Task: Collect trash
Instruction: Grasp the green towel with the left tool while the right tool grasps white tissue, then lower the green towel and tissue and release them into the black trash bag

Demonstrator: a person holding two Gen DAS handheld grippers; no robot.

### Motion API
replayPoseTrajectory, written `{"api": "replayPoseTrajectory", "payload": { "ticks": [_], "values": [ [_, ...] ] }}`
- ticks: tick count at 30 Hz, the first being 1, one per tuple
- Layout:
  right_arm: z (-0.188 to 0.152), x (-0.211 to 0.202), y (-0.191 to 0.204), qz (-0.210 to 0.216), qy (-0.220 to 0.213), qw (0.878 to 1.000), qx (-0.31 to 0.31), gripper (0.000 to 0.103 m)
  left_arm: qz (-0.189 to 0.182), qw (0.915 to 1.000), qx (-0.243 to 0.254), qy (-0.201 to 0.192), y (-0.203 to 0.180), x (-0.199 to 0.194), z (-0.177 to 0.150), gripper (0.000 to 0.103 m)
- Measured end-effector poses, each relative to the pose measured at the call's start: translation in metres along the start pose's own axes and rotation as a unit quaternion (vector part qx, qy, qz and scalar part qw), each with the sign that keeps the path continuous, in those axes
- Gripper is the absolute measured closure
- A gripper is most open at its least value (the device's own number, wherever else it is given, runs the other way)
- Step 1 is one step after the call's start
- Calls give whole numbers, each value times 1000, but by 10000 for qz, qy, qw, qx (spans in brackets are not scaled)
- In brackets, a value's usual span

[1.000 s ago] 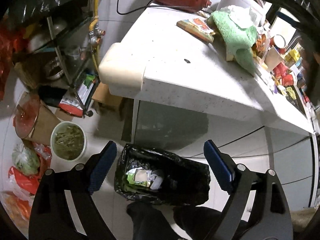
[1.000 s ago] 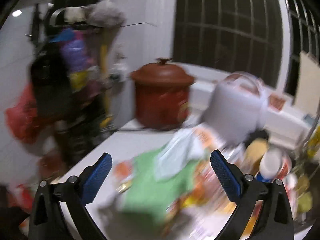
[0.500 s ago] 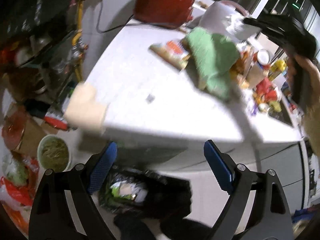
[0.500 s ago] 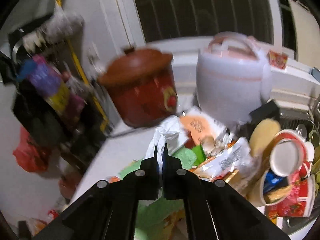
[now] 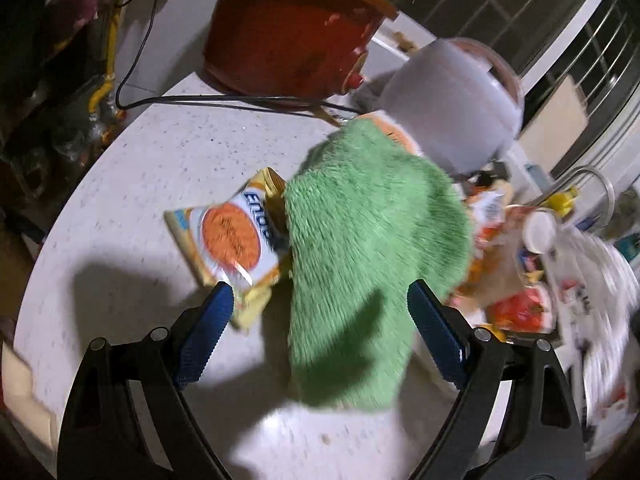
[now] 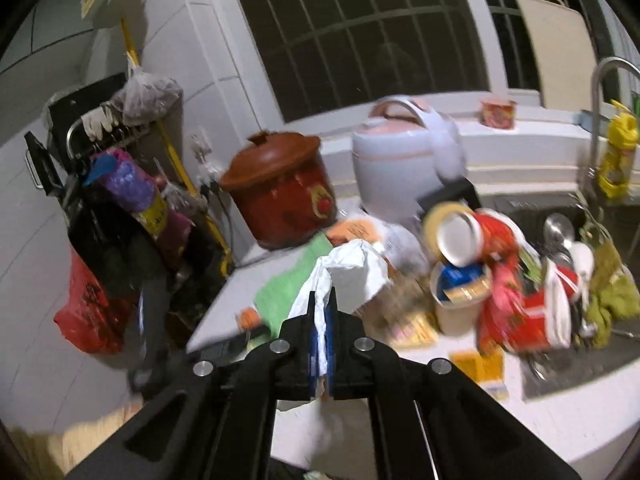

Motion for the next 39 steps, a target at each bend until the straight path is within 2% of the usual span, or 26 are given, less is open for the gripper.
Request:
{"api": "replayPoseTrajectory", "payload": {
  "ticks": [2,3,4,5,9,16,22,24,28,32,34,36,39],
  "values": [
    [-9,-2,-11,-89,109,9999,70,99,-140,9999,97,-13,-3,7,1,33],
    [-14,-2,-17,-131,161,9997,131,99,-208,9996,164,19,-6,10,1,55],
    [-17,-3,-21,-141,188,9995,188,99,-311,9993,184,62,-6,11,0,67],
    [-20,-3,-26,-161,211,9993,257,99,-408,9990,152,90,-7,13,-1,68],
    [-28,-6,-33,-141,204,9990,378,99,-652,9978,8,-74,-8,2,6,96],
    [-29,0,-26,45,239,9990,366,99,-1317,9882,232,-754,-26,-56,43,96],
    [-25,1,-9,227,159,9993,243,99,-1692,9728,501,-1503,-40,-126,76,96],
    [-23,-2,-2,243,92,9995,157,99,-1800,9653,633,-1783,-42,-157,83,96],
    [-18,-7,11,402,8,9992,32,99,-1939,9490,1155,-2203,-49,-220,77,96],
    [-17,-16,33,793,-45,9965,-276,99,-1927,9392,1697,-2281,-46,-267,49,96],
    [-20,-20,46,1147,0,9924,-446,99,-1878,9386,1898,-2186,-39,-285,27,96],
    [-27,-23,59,1483,121,9869,-617,99,-1791,9438,1912,-2017,-29,-292,9,96],
    [-41,-21,74,1772,446,9797,-830,99,-1692,9604,1639,-1490,-5,-289,-27,96]
  ]
}}
Point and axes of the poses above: each gripper's, at about its wrist camera, not at the fingertips, and x roughly the way its jaws point, y to its left, z to its top, the point moved 3 cm from there along x, roughly the way its jaws point, and after that the axes turned 6 degrees about x, right-handed, at the moved point
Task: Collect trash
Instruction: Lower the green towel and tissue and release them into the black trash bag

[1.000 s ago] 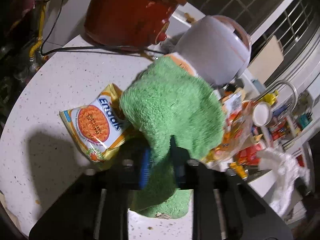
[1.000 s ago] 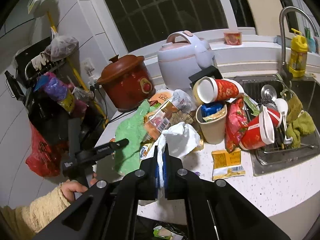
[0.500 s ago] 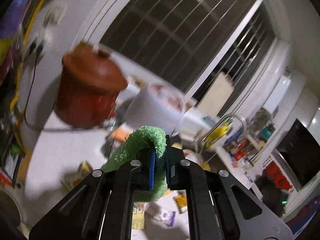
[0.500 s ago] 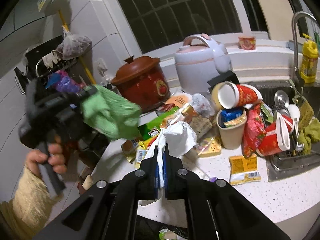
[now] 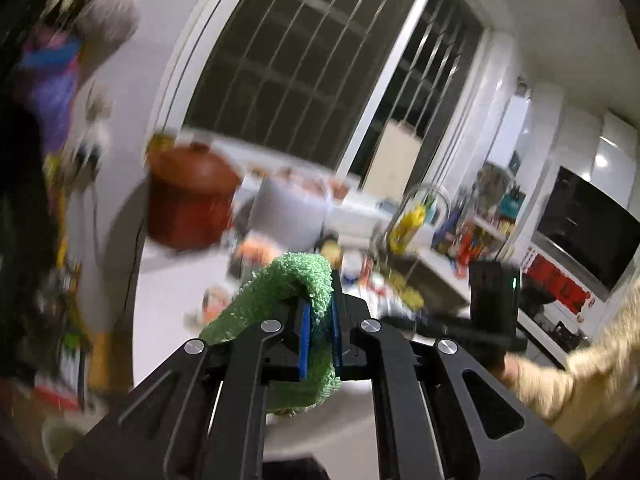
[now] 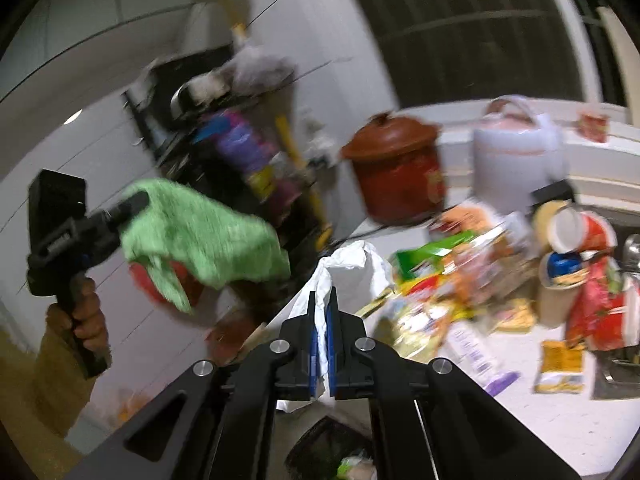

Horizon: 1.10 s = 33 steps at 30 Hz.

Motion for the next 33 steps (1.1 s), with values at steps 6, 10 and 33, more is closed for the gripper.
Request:
{"api": "replayPoseTrajectory", "payload": {
  "ticks": [6,10,33],
  "values": [
    [-62,39,15,184,1315,9910,-139,99,175,9889,-895,1174,23,1,-108,96],
    [-127,74,8,105,2188,9757,-70,99,319,9636,-1633,2094,56,35,-211,96],
    [-396,254,-125,-1913,4190,8854,634,37,2225,8391,-1849,4606,162,199,-483,25]
  ]
}}
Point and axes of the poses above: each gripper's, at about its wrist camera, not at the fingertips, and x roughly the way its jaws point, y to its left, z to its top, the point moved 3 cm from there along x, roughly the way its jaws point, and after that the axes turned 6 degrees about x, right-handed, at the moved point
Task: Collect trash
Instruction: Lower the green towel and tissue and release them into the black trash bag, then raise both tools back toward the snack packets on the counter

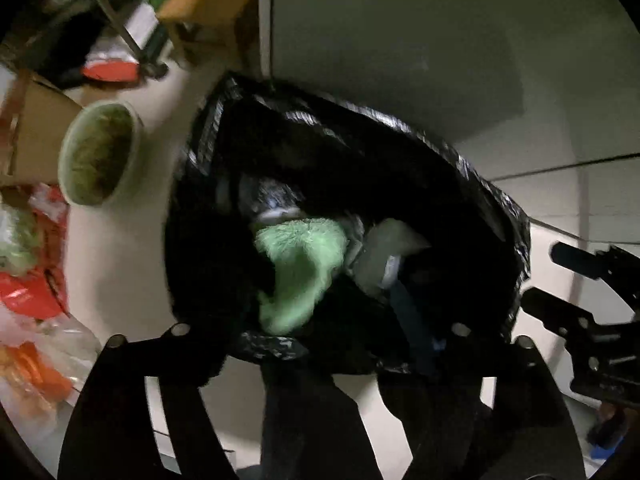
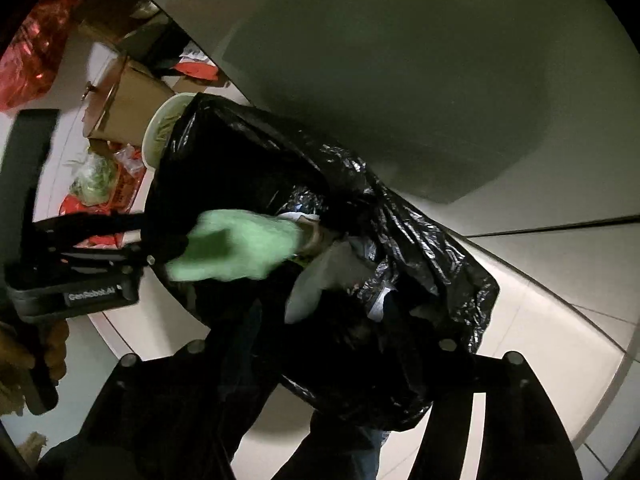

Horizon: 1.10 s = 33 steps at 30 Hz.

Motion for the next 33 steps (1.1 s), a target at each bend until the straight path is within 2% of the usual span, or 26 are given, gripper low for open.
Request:
{"api": "replayPoseTrajectory", "payload": {
  "ticks": [1,8,12,16,20,21,22,24,26,29,32,33],
  "values": [
    [0,-5,-2,-11,-53,10000,29,35,8,10000,0,9,-1,-2,0,25],
    [2,-51,-11,192,-427,9985,294,35,48,9995,188,-248,-10,-36,6,25],
    [6,-100,-6,410,-795,9955,316,35,79,9987,287,-406,-17,-66,7,25],
    [6,-172,0,605,-1297,9896,131,33,25,9963,351,-787,-17,-125,2,25],
    [3,-264,8,928,-1980,9758,-98,26,-112,9914,304,-1266,-16,-188,-6,21],
    [5,-289,12,1017,-2210,9698,-139,22,-107,9895,257,-1421,-16,-204,-7,17],
    [7,-306,15,1094,-2389,9647,-163,15,-119,9865,219,-1619,-16,-220,-8,17],
    [14,-342,18,1138,-2873,9509,-198,5,-128,9820,188,-1874,-17,-241,-7,17],
    [27,-374,17,1098,-3420,9330,-227,5,-142,9788,130,-2039,-20,-254,-3,17],
    [58,-386,15,759,-3804,9215,-172,5,-202,9743,108,-2243,-24,-266,4,17],
    [93,-377,15,343,-3935,9185,184,5,-259,9715,80,-2356,-27,-271,6,17],
    [102,-373,12,325,-3928,9185,325,5,-270,9707,81,-2387,-26,-272,5,17]
  ]
}}
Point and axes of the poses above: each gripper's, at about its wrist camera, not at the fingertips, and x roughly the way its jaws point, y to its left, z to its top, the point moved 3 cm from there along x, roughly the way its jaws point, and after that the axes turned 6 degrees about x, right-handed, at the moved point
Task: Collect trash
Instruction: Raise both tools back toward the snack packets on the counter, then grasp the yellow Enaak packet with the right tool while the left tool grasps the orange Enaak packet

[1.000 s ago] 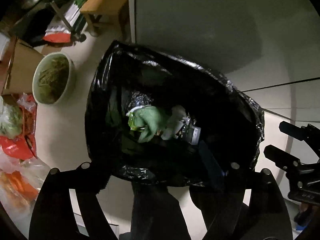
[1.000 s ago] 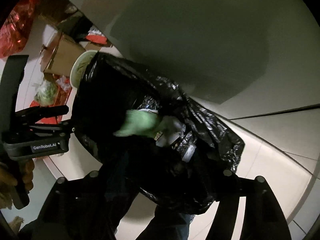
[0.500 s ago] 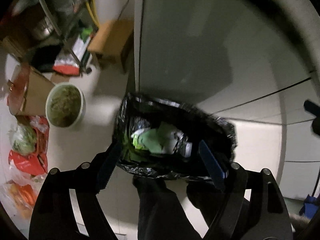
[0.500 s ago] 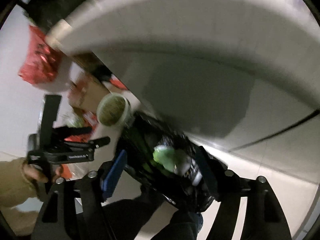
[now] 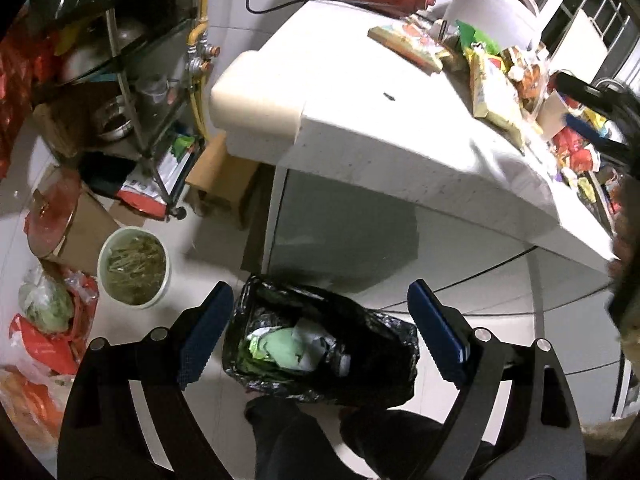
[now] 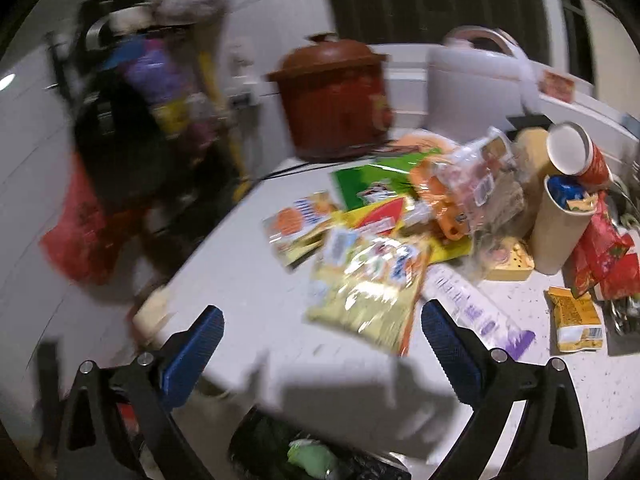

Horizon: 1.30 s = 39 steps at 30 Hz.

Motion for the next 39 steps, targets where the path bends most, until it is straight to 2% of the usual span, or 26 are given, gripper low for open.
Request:
{"api": "replayPoseTrajectory", "payload": {
  "ticks": [4,6,9,12,13,16,21,25,28,32,35,39],
  "values": [
    [7,42,-8,-213,174,9968,753,20,21,10000,6,14,3,-6,-3,16],
    [7,54,-13,-283,239,9944,991,19,41,10000,-53,43,8,-7,-5,17],
    [7,62,-15,-609,222,9930,987,8,67,9999,-145,38,15,-8,-6,17],
    [2,77,-18,-885,393,9909,935,8,78,9998,-192,40,19,-8,-5,17],
    [0,81,-20,-963,429,9903,901,12,88,9998,-195,35,20,-7,-4,17],
    [1,80,-17,-765,406,9930,798,28,73,9998,-183,17,16,-6,-2,17],
    [4,57,-12,-256,346,9954,850,31,-72,9999,-67,-111,7,-10,10,17],
    [12,18,-5,139,157,9963,828,31,-230,9990,46,-372,-6,-16,39,17],
    [16,-13,-9,359,19,9956,868,31,-288,9960,478,-700,-21,-18,80,17],
    [10,-42,-27,425,-53,9927,1129,31,-206,9815,1563,-1084,-42,-3,159,16],
    [5,-54,-39,343,-95,9913,1264,31,-234,9688,2324,-831,-58,26,206,17],
    [-8,-62,-52,273,-42,9886,1478,31,-708,9511,2985,-366,-82,53,234,16]
  ]
}}
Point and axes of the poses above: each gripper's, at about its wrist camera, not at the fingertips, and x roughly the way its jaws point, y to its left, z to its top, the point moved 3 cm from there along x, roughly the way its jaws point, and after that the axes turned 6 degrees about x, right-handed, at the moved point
